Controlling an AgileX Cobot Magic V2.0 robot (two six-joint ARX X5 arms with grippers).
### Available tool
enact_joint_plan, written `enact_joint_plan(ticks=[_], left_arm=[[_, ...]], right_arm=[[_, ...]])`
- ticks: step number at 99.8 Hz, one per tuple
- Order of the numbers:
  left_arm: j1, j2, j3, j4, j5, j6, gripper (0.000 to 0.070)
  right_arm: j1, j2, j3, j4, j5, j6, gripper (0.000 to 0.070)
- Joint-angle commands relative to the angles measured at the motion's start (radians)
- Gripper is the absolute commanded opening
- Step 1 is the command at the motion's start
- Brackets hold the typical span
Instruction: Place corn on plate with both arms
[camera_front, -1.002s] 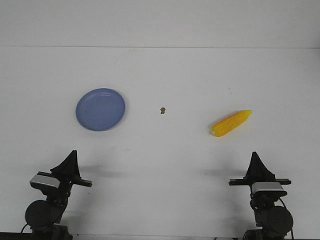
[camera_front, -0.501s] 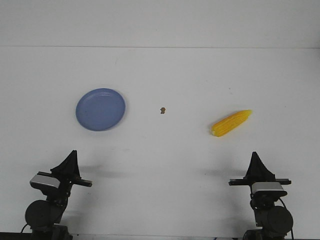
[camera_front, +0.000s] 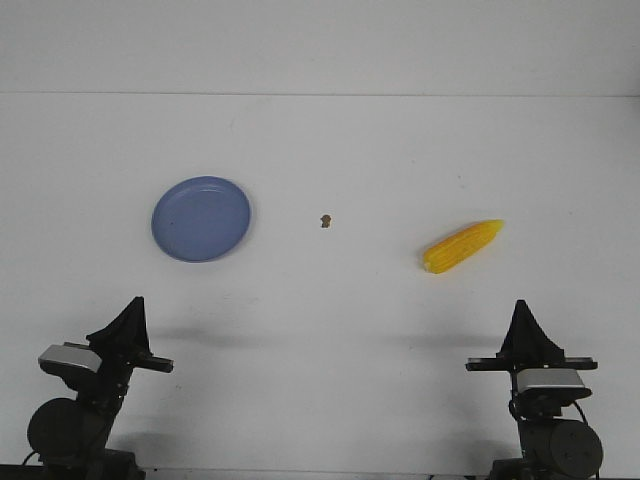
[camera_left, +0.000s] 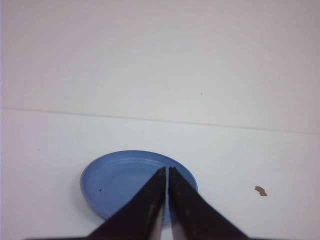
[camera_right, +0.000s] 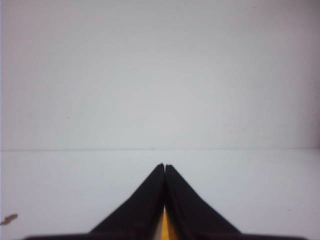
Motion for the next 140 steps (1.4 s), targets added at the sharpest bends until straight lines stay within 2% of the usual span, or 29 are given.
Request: enact_joint_plan(ticks=[1, 33, 58, 85, 123, 129, 132, 136, 140], left_arm=[[-0.001, 0.051, 0.079, -0.05, -0.003, -0.017, 0.0012], [-0.001, 0.441, 0.497, -0.452, -0.003, -0.023, 0.0012], [-0.001, 0.657, 0.653, -0.616, -0.002, -0.024, 0.0012], [-0.002, 0.705, 0.656, -0.631, -0.002, -0.023, 0.0012], [-0.002, 0.686, 0.656, -0.63, -0.002, -0.023, 0.0012], [-0.002, 0.684, 0.656, -0.63, -0.002, -0.023, 0.0017], [-0.002, 0.683, 0.656, -0.63, -0.002, -0.023, 0.002], [-0.002, 0.682, 0.656, -0.63, -0.002, -0.023, 0.0046], [-0.002, 0.681, 0.656, -0.63, -0.002, -0.023, 0.0132]], right_arm=[[0.0, 0.026, 0.059, -0.069, 0.006, 0.008, 0.0], [0.0, 0.307, 0.38, -0.4, 0.005, 0.012, 0.0], [0.0, 0.56, 0.589, -0.649, -0.003, 0.015, 0.0], [0.001, 0.692, 0.608, -0.682, -0.003, 0.015, 0.0], [0.001, 0.675, 0.608, -0.683, -0.003, 0.015, 0.0002], [0.001, 0.675, 0.608, -0.683, -0.003, 0.015, 0.0029], [0.001, 0.676, 0.608, -0.683, -0.003, 0.015, 0.0065], [0.001, 0.676, 0.608, -0.683, -0.003, 0.015, 0.0149], [0.001, 0.675, 0.608, -0.683, -0.003, 0.015, 0.0265]])
